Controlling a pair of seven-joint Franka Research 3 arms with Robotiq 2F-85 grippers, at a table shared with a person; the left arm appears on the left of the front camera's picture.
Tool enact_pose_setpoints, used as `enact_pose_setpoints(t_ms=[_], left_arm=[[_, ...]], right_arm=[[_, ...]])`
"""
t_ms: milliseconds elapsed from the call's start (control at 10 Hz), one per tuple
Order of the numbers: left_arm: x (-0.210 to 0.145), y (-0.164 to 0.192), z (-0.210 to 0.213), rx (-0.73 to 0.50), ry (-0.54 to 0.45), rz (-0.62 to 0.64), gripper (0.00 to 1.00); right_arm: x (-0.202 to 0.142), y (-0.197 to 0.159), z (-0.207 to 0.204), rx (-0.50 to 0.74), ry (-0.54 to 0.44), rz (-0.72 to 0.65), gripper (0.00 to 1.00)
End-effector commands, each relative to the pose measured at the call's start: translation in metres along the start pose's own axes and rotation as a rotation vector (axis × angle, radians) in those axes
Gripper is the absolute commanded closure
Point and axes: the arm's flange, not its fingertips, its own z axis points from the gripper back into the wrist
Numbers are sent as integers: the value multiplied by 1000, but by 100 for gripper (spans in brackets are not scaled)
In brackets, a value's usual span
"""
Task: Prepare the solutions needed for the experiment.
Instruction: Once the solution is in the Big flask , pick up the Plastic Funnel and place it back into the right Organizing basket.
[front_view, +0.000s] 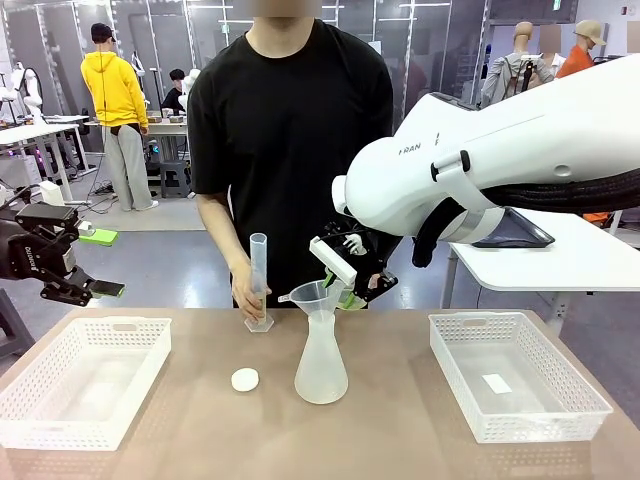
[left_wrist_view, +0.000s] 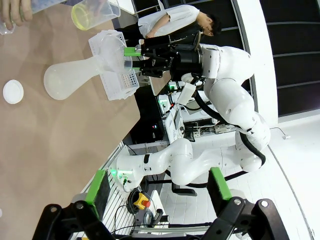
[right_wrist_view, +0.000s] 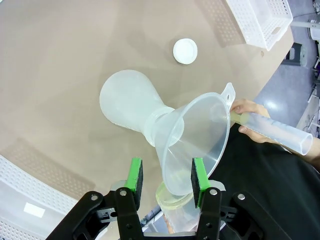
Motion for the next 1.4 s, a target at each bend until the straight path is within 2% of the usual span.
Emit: enact_pose_setpoints(t_ms=[0,300,500,800,1000,1300], left_arm=[[1,-2,0,-18,-1,-5,0],[1,-2,0,-18,-1,-5,0],[1,-2,0,-18,-1,-5,0],[1,-2,0,-18,-1,-5,0],[1,-2,0,-18,-1,-5,0],[1,-2,0,-18,-1,-5,0]], right_arm=[[13,-2,21,-56,52,18,49],[22,-3,69,-130,116,42,49],[19,4,102,-112,159,13,49],[-8,51,155,-42,288,10,49],[-30,82,180,1,307,-23,49],[-49,109,196,24,298,-70,49]])
